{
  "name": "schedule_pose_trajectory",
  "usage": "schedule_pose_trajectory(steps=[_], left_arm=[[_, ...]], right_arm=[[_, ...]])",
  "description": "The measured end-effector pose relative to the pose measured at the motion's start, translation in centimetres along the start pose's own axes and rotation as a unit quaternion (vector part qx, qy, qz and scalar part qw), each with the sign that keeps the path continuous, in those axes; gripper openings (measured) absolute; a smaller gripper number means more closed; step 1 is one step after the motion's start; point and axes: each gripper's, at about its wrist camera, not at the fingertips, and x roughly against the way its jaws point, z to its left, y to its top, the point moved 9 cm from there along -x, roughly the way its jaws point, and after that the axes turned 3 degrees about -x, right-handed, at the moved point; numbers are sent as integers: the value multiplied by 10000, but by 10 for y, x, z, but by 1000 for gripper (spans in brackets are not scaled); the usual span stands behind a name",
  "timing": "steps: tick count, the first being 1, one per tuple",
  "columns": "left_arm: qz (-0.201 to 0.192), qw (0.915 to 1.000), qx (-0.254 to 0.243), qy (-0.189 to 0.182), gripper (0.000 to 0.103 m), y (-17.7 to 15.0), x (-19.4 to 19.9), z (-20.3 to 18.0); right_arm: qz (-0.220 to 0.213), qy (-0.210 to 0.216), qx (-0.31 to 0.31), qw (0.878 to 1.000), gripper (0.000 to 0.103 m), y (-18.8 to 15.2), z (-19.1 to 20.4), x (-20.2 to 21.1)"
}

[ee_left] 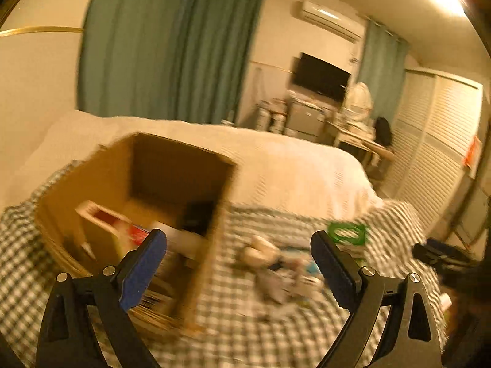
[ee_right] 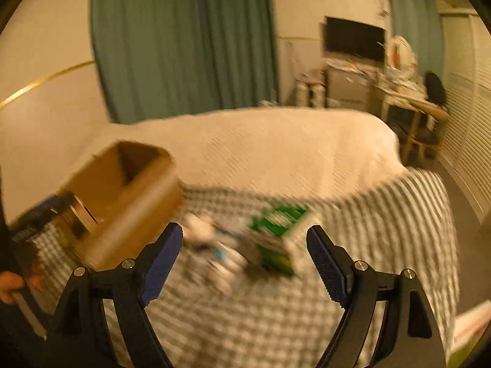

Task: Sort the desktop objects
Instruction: 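Carry the Amoxicillin box and black cup into the cardboard box and open both tools, then grasp the green granule box with the right tool while the left tool grasps the white plush toy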

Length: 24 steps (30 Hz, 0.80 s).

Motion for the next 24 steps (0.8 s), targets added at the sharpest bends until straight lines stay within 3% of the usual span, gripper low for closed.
schedule_pose_trajectory(steps=[5,12,20,24], left_arm=[[603,9972,-83,-427,97,-43,-29,-54],[919,9944,-529,-29,97,-68,-73,-82],[1277,9911,-293,236,97,-79,-126,-97],[1431,9891,-324,151,96,-89,-146,-103]], right_arm=[[120,-71,-156,9998,83,-33,-32,-4],[188,217,-33,9996,83,-42,-49,-20],[530,553,882,9932,83,-24,-51,-79],[672,744,1262,9869,83,-20,-48,-109]])
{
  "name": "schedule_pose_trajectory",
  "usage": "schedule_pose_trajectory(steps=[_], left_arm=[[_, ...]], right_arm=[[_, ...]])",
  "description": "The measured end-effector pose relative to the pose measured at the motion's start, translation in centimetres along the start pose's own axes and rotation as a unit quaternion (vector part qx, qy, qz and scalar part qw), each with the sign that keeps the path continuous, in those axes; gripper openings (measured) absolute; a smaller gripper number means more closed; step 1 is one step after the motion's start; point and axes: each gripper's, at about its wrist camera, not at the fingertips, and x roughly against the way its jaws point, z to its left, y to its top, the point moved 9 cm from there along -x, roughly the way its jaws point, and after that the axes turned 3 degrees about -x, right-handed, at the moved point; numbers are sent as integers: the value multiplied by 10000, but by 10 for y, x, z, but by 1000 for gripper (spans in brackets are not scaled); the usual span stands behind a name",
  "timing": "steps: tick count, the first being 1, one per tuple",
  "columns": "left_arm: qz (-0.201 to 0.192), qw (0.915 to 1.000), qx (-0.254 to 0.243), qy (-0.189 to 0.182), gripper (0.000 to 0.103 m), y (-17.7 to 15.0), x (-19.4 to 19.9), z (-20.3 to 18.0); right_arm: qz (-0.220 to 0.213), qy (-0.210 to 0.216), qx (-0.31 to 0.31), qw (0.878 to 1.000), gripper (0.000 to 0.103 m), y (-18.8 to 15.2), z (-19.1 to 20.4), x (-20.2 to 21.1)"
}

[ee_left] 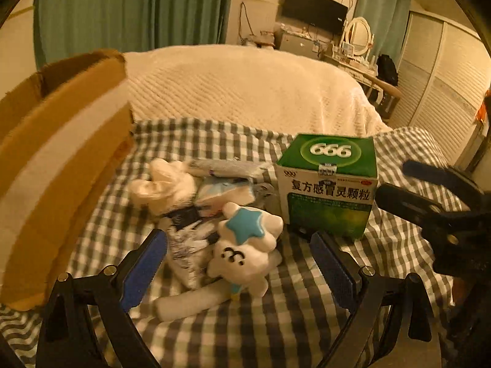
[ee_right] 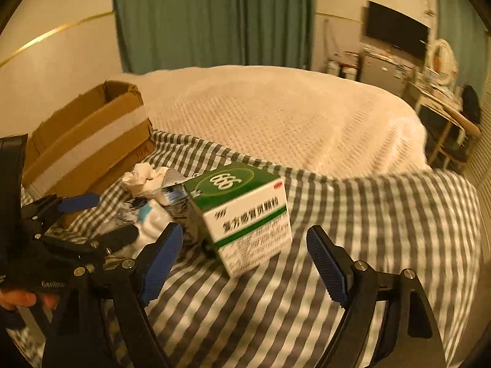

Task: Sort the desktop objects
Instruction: 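Grasp the green granule box with the right tool while the left tool grasps the white plush toy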

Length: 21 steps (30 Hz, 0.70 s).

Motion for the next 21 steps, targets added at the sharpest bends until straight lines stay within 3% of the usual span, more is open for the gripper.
schedule_pose_trajectory(steps=[4,8,13,16,21], left_arm=[[299,9995,61,-72,92,-8,-23,4],[352,9993,-17,-141,89,-11,-33,6],[621,9974,-150,-323,58,-22,-40,5],[618,9970,-77,-470,49,-25,-39,10],[503,9957,112,-769,48,-24,-30,15]], right_arm=[[27,26,339,9994,86,8,-2,-27],[130,316,160,9993,88,8,-4,-50],[208,263,154,9993,89,5,-2,-58],[181,207,22,9996,89,5,-1,-57],[99,45,-323,9994,85,-3,1,-46]])
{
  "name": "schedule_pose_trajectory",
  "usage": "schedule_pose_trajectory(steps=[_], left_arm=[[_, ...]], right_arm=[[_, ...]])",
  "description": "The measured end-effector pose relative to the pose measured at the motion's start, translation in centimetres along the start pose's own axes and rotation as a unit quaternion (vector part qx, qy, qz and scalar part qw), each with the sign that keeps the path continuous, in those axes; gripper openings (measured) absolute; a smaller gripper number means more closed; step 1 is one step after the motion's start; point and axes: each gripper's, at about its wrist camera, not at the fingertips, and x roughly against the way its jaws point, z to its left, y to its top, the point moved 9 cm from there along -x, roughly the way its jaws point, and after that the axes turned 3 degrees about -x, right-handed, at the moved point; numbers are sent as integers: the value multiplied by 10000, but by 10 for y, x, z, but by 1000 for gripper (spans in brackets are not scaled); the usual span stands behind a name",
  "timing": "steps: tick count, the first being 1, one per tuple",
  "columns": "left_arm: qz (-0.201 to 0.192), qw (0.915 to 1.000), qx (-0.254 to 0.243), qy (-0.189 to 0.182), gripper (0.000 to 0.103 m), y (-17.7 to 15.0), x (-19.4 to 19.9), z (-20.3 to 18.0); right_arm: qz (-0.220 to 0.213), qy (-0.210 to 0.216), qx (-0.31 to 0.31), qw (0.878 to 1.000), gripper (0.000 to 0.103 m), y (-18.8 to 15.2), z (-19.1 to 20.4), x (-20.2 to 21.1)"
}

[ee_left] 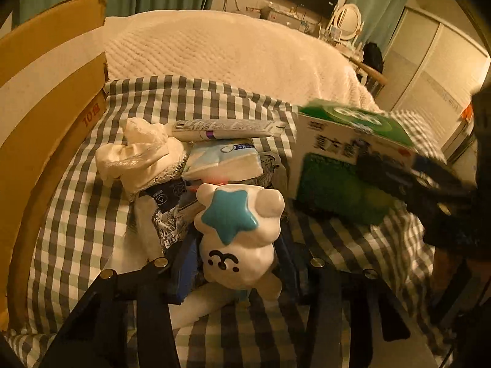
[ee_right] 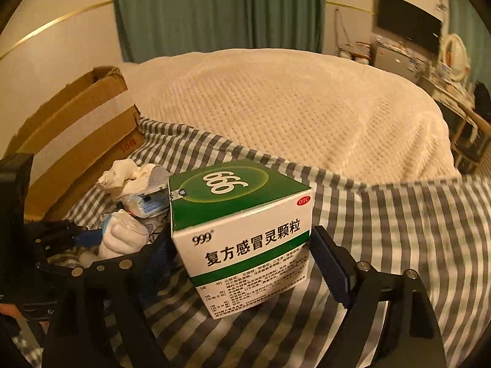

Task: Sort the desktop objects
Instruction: 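Grasp the green granule box with the right tool while the left tool grasps the white plush toy, then carry the green box and plush toy into the cardboard box and open both tools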

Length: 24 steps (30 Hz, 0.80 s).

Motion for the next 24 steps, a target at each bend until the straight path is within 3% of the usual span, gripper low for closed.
schedule_pose_trajectory(steps=[7,16,24], left_arm=[[-284,9995,3,-110,45,3,28,-3],[-670,9976,31,-149,45,8,79,14],[-1299,9911,288,-28,45,41,145,48]], right_arm=[[-493,-414,-466,9968,84,-12,6,59],[-640,-529,-946,9920,84,-25,22,108],[-974,-660,-1131,9866,84,-15,36,159]])
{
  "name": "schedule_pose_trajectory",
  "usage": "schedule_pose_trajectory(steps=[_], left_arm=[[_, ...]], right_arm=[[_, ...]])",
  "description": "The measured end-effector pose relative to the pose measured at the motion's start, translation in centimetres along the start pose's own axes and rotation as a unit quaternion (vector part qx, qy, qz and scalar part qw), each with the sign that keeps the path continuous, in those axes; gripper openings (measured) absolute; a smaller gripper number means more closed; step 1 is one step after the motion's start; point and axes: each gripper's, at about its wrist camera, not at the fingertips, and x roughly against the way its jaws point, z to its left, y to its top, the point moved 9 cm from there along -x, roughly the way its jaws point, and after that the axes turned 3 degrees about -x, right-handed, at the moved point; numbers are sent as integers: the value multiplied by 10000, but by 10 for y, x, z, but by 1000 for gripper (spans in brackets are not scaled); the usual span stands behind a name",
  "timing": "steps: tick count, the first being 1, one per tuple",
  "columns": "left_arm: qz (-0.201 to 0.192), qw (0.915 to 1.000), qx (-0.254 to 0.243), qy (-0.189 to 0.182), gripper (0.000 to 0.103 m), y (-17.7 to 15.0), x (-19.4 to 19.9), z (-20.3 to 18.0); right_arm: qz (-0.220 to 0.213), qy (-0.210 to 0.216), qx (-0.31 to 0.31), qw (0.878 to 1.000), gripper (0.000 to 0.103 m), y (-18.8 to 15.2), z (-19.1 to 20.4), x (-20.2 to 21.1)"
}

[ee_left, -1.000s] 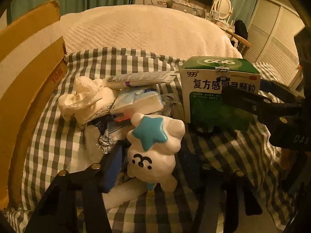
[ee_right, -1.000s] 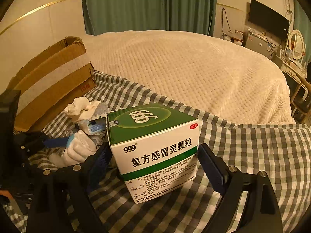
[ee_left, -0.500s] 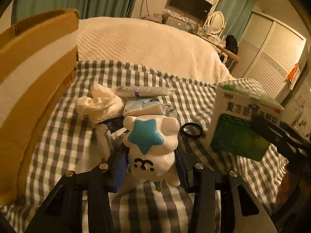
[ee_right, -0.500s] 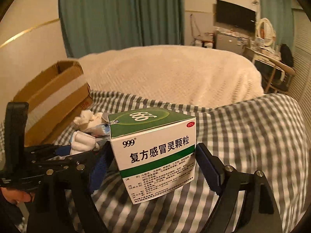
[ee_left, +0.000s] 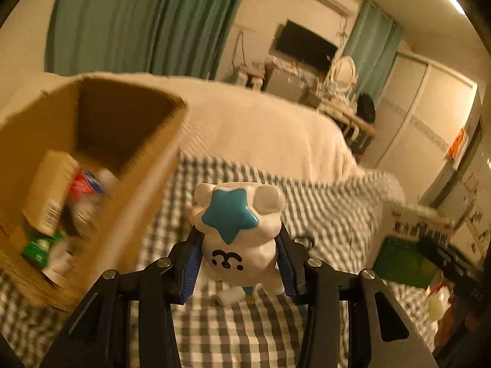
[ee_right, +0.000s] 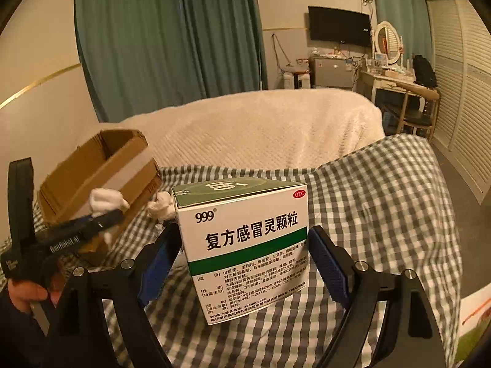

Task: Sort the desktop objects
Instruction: 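Carry the green box and plush toy into the cardboard box and open both tools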

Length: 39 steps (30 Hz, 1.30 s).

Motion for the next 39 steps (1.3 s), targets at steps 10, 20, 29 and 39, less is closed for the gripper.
schedule_pose_trajectory(steps=[10,20,29,39], left_arm=[[-767,9959,115,475,45,87,60,62],[-780,9885,587,1151,45,70,56,165],[-473,9874,796,1281,45,41,34,207],[-620,9816,814,1614,92,41,45,205]], right_arm=[[-535,641,435,9956,84,68,87,29],[-376,1693,1073,9790,84,93,244,-30],[33,1820,1123,9769,85,88,310,-113],[-101,1637,660,9842,91,93,284,-108]])
